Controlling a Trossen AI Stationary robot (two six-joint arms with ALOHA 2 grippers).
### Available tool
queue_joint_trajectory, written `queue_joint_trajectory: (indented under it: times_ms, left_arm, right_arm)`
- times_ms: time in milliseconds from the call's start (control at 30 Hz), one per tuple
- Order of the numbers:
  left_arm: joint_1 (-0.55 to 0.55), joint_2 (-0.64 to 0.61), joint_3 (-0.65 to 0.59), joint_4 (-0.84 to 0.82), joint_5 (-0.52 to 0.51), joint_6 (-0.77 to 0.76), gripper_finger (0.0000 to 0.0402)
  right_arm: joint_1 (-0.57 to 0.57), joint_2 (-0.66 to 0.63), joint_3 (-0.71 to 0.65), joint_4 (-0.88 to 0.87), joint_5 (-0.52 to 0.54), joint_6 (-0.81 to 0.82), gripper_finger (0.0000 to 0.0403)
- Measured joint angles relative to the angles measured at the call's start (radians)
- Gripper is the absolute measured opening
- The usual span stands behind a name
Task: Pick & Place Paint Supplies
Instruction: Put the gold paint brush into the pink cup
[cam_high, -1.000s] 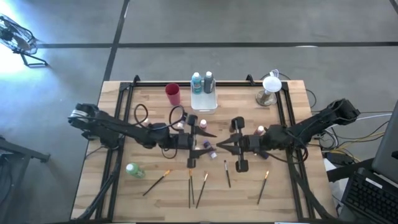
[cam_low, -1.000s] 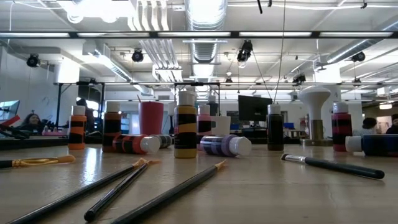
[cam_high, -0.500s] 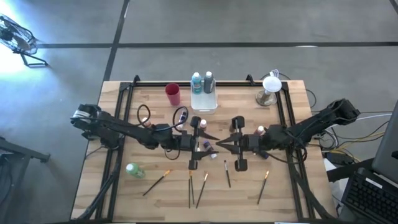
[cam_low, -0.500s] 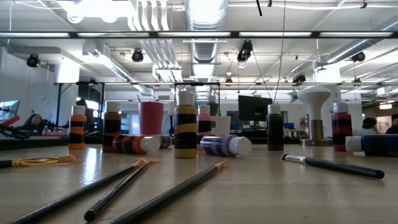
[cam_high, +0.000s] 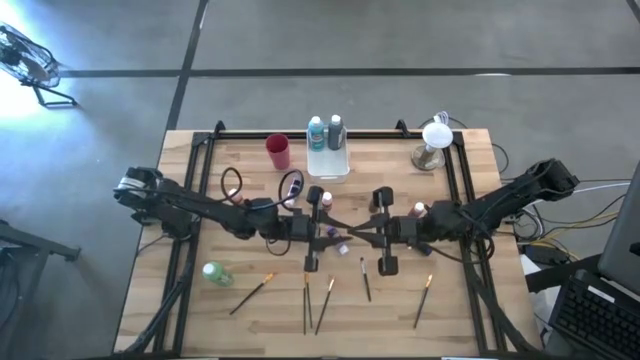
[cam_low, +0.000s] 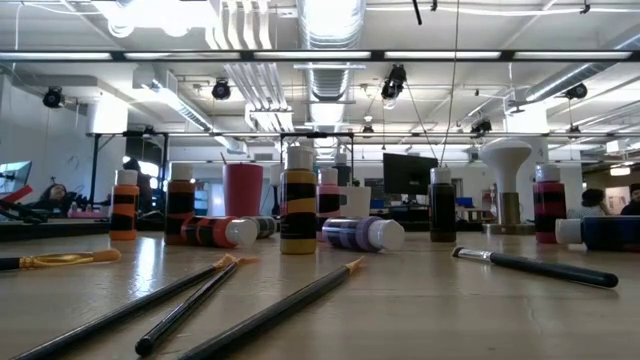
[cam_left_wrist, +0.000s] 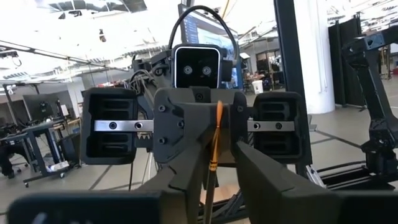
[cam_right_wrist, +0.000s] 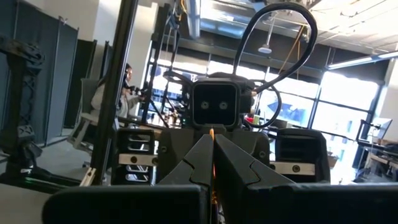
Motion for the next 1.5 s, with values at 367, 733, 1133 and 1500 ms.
queue_joint_trajectory:
  times_ms: [367,733,1133,1500]
  left_arm:
    - [0.002,0.0,0.002,-0.003,-0.001,0.0,0.0011]
    - [0.002,-0.006,0.004,-0.021,-0.003,-0.003,0.0005]
    - [0.001,-0.149,0.003,-0.253,-0.077,-0.012,0.0005]
    - [0.022,-0.335,0.001,-0.546,-0.496,0.059,0.0005]
  right_arm:
    - [0.0,0.0,0.001,-0.015,-0.002,0.008,0.0008]
    - [0.001,-0.01,0.001,-0.028,0.0,0.024,0.0014]
    - [0.001,-0.149,0.0,-0.359,0.165,0.084,0.0146]
    - [0.001,-0.317,-0.002,-0.794,0.218,0.272,0.0201]
